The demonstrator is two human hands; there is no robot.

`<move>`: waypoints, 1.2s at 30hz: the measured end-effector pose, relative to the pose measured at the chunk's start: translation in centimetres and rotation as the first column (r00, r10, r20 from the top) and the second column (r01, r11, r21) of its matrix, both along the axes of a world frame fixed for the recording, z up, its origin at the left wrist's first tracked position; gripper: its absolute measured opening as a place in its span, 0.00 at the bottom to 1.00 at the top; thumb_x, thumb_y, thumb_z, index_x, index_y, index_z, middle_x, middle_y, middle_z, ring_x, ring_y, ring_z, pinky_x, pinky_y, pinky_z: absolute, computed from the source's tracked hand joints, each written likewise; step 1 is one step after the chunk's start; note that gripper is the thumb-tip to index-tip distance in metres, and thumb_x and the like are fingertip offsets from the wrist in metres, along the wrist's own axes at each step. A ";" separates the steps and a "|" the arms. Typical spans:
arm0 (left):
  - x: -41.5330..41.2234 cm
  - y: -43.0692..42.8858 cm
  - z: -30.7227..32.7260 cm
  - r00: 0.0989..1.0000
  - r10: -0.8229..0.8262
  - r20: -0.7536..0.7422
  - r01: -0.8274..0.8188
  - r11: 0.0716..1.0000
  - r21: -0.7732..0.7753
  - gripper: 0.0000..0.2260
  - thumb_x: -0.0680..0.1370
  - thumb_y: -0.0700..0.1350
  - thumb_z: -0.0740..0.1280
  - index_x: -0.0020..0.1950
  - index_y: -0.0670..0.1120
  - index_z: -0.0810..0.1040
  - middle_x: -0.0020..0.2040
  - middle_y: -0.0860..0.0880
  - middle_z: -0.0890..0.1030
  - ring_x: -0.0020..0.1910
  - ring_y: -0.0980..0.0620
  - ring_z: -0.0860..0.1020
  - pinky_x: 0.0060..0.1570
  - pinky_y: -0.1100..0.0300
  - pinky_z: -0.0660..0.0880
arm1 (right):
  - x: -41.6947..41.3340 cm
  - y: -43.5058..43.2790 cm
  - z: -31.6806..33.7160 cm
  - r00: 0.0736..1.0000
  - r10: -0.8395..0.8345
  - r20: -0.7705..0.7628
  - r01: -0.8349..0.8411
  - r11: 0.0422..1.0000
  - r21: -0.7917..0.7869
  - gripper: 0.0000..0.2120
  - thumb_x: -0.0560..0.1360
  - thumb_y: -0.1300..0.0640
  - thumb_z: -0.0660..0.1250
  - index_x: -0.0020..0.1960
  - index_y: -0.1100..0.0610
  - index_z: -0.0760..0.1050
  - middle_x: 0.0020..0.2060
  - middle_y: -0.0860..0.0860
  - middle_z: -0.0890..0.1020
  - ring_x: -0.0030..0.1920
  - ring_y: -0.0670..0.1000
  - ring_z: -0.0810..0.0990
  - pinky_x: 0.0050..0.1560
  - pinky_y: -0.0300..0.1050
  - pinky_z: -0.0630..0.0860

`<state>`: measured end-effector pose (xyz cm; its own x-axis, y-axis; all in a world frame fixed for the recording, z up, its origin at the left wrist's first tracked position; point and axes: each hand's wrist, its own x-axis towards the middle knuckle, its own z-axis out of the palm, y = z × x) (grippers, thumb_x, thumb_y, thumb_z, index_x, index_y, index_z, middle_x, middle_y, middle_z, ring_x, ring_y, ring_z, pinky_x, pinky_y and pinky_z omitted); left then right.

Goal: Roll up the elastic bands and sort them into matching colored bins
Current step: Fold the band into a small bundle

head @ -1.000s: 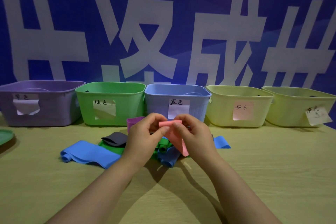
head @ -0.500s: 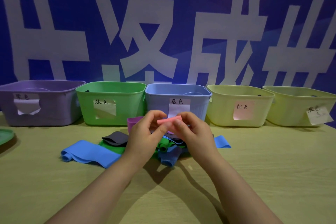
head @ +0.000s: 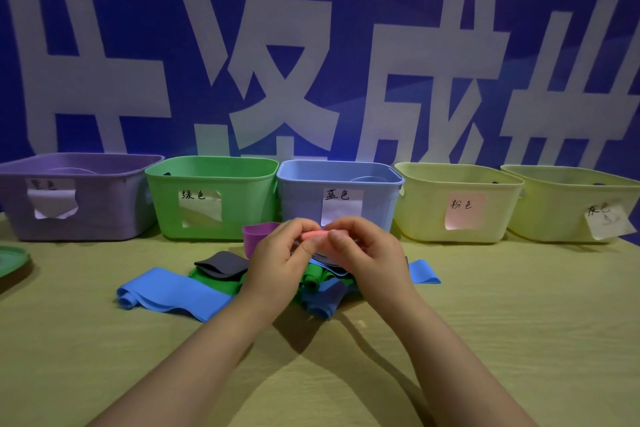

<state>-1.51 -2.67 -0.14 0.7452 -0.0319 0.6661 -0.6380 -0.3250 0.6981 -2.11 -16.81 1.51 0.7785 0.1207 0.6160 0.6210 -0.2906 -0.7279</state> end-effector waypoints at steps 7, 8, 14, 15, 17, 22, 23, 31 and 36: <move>0.0 0.1 0.0 1.000 -0.009 0.006 0.009 1.000 -0.009 0.03 0.72 0.49 0.69 0.45 0.55 0.77 0.39 0.55 0.81 0.42 0.55 0.79 0.46 0.50 0.77 | 0.1 0.0 -0.1 1.000 0.007 -0.018 -0.006 0.999 0.049 0.08 0.76 0.56 0.65 0.40 0.45 0.77 0.36 0.45 0.81 0.38 0.41 0.78 0.40 0.34 0.73; 0.0 0.1 0.1 1.000 -0.009 0.006 0.009 1.000 -0.015 0.03 0.73 0.49 0.69 0.45 0.56 0.77 0.39 0.54 0.81 0.42 0.55 0.79 0.46 0.50 0.77 | 0.1 0.0 -0.1 0.999 0.021 -0.024 -0.020 0.997 0.068 0.06 0.75 0.55 0.66 0.42 0.44 0.77 0.37 0.46 0.82 0.39 0.42 0.78 0.41 0.36 0.75; 0.2 0.2 0.1 1.000 -0.014 -0.020 0.012 0.996 -0.091 0.05 0.73 0.54 0.66 0.42 0.55 0.79 0.39 0.52 0.81 0.43 0.53 0.80 0.46 0.51 0.77 | -0.1 0.1 -0.1 0.999 0.031 -0.015 -0.031 0.999 0.014 0.05 0.72 0.51 0.69 0.45 0.43 0.75 0.40 0.42 0.80 0.43 0.41 0.78 0.41 0.32 0.73; 0.2 0.2 0.1 1.000 -0.013 -0.016 0.011 0.995 -0.099 0.05 0.72 0.53 0.65 0.41 0.55 0.79 0.40 0.53 0.81 0.43 0.53 0.79 0.47 0.52 0.77 | -0.1 0.1 -0.1 1.000 0.027 -0.008 -0.027 1.000 0.007 0.03 0.73 0.51 0.69 0.44 0.43 0.75 0.39 0.42 0.80 0.42 0.40 0.78 0.40 0.31 0.73; 0.2 0.2 0.2 1.000 -0.013 -0.011 0.012 0.995 -0.102 0.04 0.73 0.54 0.65 0.42 0.56 0.79 0.41 0.53 0.80 0.44 0.54 0.79 0.47 0.53 0.77 | -0.1 0.0 0.0 1.000 0.022 0.006 -0.022 1.000 0.002 0.03 0.73 0.52 0.68 0.42 0.45 0.75 0.36 0.40 0.80 0.41 0.40 0.78 0.39 0.30 0.72; -0.1 0.0 0.3 0.995 -0.074 -0.066 0.065 0.990 -0.123 0.05 0.68 0.53 0.73 0.41 0.59 0.79 0.40 0.54 0.81 0.43 0.56 0.79 0.47 0.54 0.77 | 0.1 -0.1 -0.2 0.999 0.034 0.021 -0.034 0.999 0.025 0.05 0.74 0.56 0.67 0.41 0.49 0.78 0.35 0.39 0.81 0.39 0.40 0.78 0.39 0.29 0.71; -0.1 0.0 0.3 0.994 -0.081 -0.074 0.070 0.988 -0.139 0.08 0.67 0.51 0.75 0.42 0.60 0.78 0.40 0.56 0.81 0.42 0.56 0.79 0.47 0.55 0.77 | 0.2 -0.1 -0.3 0.999 0.038 0.021 -0.038 0.999 0.027 0.04 0.75 0.55 0.67 0.41 0.50 0.79 0.36 0.42 0.82 0.40 0.41 0.79 0.40 0.32 0.73; 0.0 0.2 0.4 0.996 -0.029 -0.081 0.017 0.989 -0.147 0.13 0.72 0.37 0.70 0.40 0.57 0.79 0.35 0.54 0.80 0.38 0.55 0.77 0.47 0.46 0.76 | 0.2 0.2 -0.5 0.999 0.031 -0.020 -0.029 0.996 0.086 0.07 0.70 0.47 0.70 0.46 0.37 0.75 0.41 0.45 0.80 0.43 0.44 0.78 0.42 0.36 0.75; -0.4 -0.1 0.5 0.998 -0.022 -0.066 0.014 0.993 -0.114 0.03 0.72 0.49 0.67 0.42 0.53 0.80 0.38 0.51 0.82 0.42 0.51 0.80 0.48 0.47 0.77 | 0.0 0.2 -0.1 0.999 0.006 0.036 -0.008 0.998 0.060 0.04 0.70 0.47 0.68 0.44 0.40 0.76 0.39 0.38 0.81 0.42 0.40 0.77 0.41 0.31 0.72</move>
